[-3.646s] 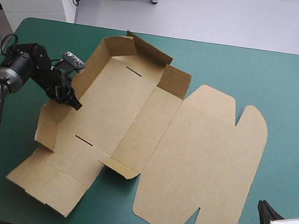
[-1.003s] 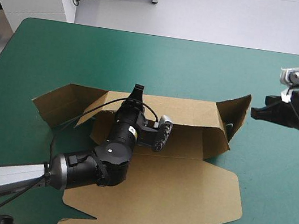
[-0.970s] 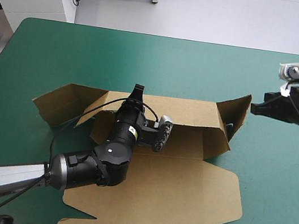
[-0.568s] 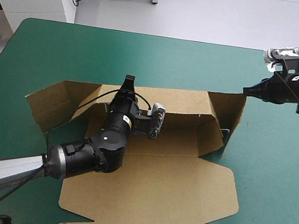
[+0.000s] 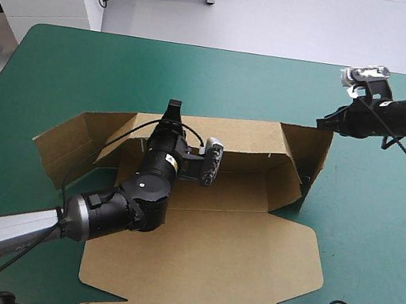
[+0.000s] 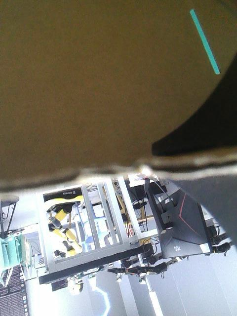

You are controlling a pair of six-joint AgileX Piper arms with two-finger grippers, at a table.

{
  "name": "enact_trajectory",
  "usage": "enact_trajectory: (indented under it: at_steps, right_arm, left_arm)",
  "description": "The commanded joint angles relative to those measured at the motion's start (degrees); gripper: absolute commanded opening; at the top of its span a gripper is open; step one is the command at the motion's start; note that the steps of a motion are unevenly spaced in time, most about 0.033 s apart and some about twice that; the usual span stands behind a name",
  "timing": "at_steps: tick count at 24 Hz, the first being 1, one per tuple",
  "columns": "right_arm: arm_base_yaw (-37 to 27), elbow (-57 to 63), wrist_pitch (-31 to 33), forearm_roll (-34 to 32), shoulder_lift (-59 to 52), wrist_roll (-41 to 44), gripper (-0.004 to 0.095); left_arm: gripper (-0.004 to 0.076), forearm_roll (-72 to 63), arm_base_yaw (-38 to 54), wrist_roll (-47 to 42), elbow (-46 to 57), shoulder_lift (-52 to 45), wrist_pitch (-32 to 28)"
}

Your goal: Fold the box

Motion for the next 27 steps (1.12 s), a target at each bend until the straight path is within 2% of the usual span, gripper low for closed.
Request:
enact_trajectory:
  at_steps: [1,5,8,13,18,23,27]
  right_arm:
    - [4.02,-1.8,-1.04,-2.87,-0.4,0.88,-0.0013]
    - [11.02,-1.8,3.14,-14.13,0.18,6.5,-0.0013]
    - [11.02,-1.8,8.75,-14.61,-1.44,6.87,-0.0013]
    - [11.02,-1.8,11.4,-16.94,-5.71,7.64,-0.0013]
    - [11.02,-1.39,14.02,-13.85,-6.5,7.27,-0.0013]
    - [11.02,6.02,9.54,-14.28,-8.94,6.63,-0.0013]
    - [11.02,15.54,0.57,-12.67,-13.08,5.69,-0.0013]
  left_arm:
    - [-0.0008,2.35,-0.15,-0.75,-1.21,-2.23,0.18]
    - [-0.0008,2.35,-0.15,-1.77,-1.21,-2.23,0.18]
    - [-0.0008,2.35,-0.15,-1.88,-1.21,-2.23,0.18]
    - [-0.0008,2.35,-0.15,-1.88,-1.21,-2.23,0.3]
    - [-0.0008,2.35,-0.15,-1.88,-1.21,-2.23,0.42]
    - [-0.0008,2.35,-0.05,-1.88,-1.21,-2.23,0.82]
    - [-0.0008,2.35,-0.05,-1.88,-1.21,-2.23,0.72]
